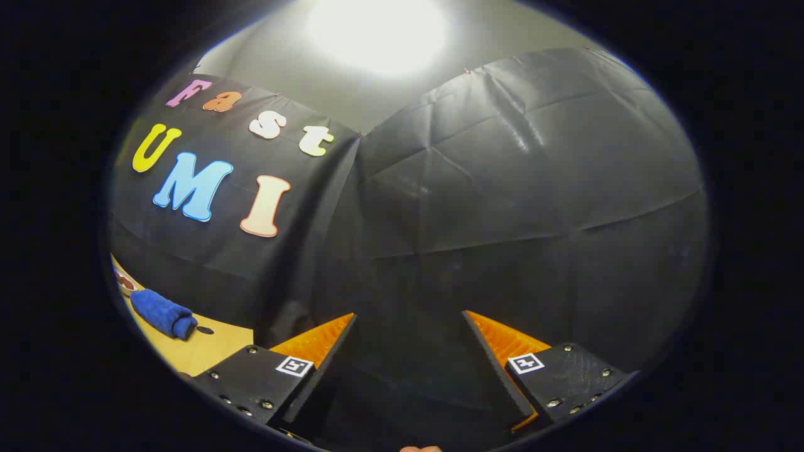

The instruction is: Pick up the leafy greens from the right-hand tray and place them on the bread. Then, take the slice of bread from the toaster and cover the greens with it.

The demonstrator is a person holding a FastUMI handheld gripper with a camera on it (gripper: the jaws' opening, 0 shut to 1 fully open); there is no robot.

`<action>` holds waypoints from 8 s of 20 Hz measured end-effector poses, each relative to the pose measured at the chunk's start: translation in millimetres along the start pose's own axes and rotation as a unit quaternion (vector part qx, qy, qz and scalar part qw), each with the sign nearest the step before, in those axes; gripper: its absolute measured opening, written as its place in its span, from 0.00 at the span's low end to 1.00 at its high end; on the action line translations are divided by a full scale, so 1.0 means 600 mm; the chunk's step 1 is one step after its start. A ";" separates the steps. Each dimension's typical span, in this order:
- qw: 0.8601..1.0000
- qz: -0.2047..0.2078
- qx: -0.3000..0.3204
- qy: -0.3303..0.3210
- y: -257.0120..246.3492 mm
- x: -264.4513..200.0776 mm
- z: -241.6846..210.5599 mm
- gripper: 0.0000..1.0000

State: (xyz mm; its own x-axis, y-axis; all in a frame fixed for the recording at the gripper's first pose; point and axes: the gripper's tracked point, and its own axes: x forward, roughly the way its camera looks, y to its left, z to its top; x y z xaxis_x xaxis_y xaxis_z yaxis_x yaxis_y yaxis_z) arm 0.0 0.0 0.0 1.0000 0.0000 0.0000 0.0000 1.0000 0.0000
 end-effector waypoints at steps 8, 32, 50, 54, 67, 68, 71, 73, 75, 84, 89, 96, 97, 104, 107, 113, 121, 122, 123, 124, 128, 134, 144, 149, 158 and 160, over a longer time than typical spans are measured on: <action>0.993 0.112 0.033 0.036 0.168 -0.196 0.131 0.97; 0.885 0.395 0.030 0.245 0.729 -0.451 0.050 0.96; 0.791 0.450 0.002 0.415 0.795 -0.529 -0.080 0.64; 0.793 0.434 0.018 0.427 0.798 -0.531 -0.083 0.08; 0.797 0.432 0.112 0.408 0.801 -0.518 -0.057 0.00; 0.798 0.432 0.116 0.404 0.802 -0.516 -0.053 0.00; 0.798 0.435 0.137 0.393 0.806 -0.514 -0.032 0.00; 0.797 0.438 0.160 0.384 0.806 -0.506 -0.006 0.00; 0.797 0.442 0.178 0.372 0.808 -0.495 0.024 0.00; 0.812 0.432 0.061 0.388 0.789 -0.498 -0.032 0.01; 0.810 0.429 0.040 0.399 0.794 -0.500 -0.054 0.89; 0.791 0.456 -0.014 0.407 0.803 -0.525 -0.071 0.90; 0.792 0.458 -0.015 0.404 0.815 -0.525 -0.089 0.71; 0.789 0.434 0.086 0.426 0.821 -0.519 -0.079 0.00; 0.799 0.433 0.102 0.405 0.812 -0.514 -0.061 0.00; 0.803 0.451 0.123 0.369 0.830 -0.516 0.001 0.00; 0.781 0.513 0.156 0.320 0.929 -0.559 0.107 0.00; 0.775 0.521 0.159 0.320 0.943 -0.571 0.114 0.00; 0.770 0.528 0.160 0.319 0.956 -0.584 0.118 0.00; 0.768 0.535 0.158 0.316 0.967 -0.593 0.122 0.00; 0.776 0.538 0.132 0.302 0.991 -0.614 0.125 0.00; 0.779 0.534 0.136 0.298 1.004 -0.623 0.126 0.17; 0.771 0.560 0.164 0.254 1.017 -0.668 0.218 0.17; 0.755 0.587 0.184 0.225 1.037 -0.715 0.294 0.17; 0.734 0.646 0.164 0.130 1.114 -0.853 0.441 0.17; 0.722 0.660 0.164 0.129 1.140 -0.896 0.452 0.19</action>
State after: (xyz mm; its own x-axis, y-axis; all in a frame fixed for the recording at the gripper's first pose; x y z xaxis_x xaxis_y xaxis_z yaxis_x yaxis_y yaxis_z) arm -537.7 684.0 270.9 0.0951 0.9950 0.0297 -0.9104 0.0748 0.4069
